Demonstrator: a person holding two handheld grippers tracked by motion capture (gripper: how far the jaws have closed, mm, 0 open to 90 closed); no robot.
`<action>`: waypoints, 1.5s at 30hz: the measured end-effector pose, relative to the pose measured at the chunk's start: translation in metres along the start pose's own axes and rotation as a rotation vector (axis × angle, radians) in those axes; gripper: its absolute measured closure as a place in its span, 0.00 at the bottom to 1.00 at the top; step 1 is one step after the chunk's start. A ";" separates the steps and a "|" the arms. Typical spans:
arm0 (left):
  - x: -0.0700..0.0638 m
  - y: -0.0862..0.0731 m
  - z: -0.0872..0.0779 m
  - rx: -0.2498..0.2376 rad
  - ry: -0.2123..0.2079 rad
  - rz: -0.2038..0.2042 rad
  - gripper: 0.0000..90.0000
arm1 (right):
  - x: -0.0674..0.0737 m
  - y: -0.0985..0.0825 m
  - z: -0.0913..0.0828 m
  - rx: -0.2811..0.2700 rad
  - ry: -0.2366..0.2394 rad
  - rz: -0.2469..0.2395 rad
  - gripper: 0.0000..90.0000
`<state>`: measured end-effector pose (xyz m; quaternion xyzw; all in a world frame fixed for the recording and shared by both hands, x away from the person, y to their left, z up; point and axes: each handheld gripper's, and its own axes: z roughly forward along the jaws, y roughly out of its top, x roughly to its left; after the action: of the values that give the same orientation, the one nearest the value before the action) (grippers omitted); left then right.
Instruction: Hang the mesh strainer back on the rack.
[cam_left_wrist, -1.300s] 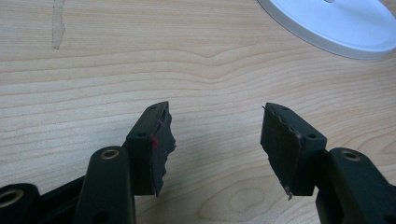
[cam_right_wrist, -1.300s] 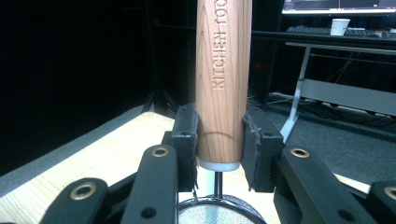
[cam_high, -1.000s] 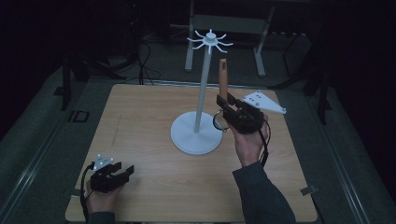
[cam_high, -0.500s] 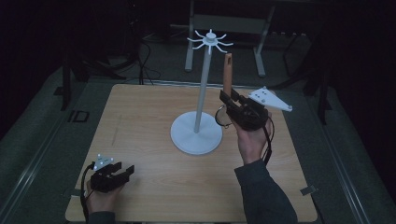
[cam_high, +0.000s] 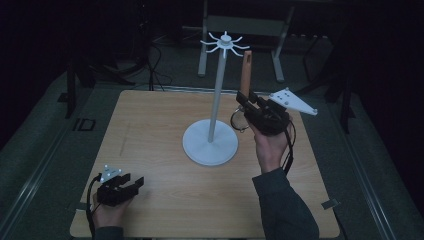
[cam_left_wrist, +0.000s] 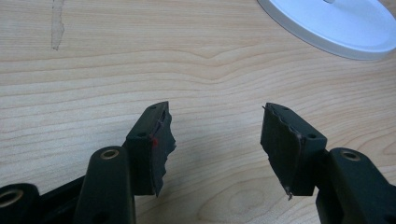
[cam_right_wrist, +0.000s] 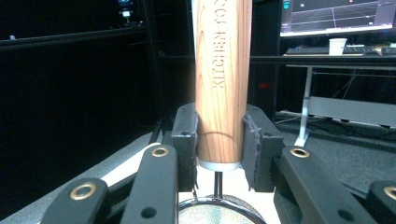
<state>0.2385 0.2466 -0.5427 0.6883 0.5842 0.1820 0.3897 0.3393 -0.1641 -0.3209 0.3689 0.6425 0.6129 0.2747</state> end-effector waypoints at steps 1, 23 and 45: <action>0.000 0.000 0.000 0.000 0.000 0.000 0.48 | 0.000 0.001 0.001 0.000 0.004 -0.003 0.77; 0.000 0.000 0.000 -0.002 0.000 -0.001 0.48 | -0.010 0.008 0.028 0.087 0.097 0.036 0.77; 0.000 0.000 0.001 0.000 -0.001 0.001 0.48 | -0.002 -0.003 0.028 0.204 -0.036 -0.126 0.38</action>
<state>0.2391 0.2461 -0.5428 0.6888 0.5835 0.1820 0.3899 0.3627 -0.1497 -0.3264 0.3648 0.7185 0.5191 0.2851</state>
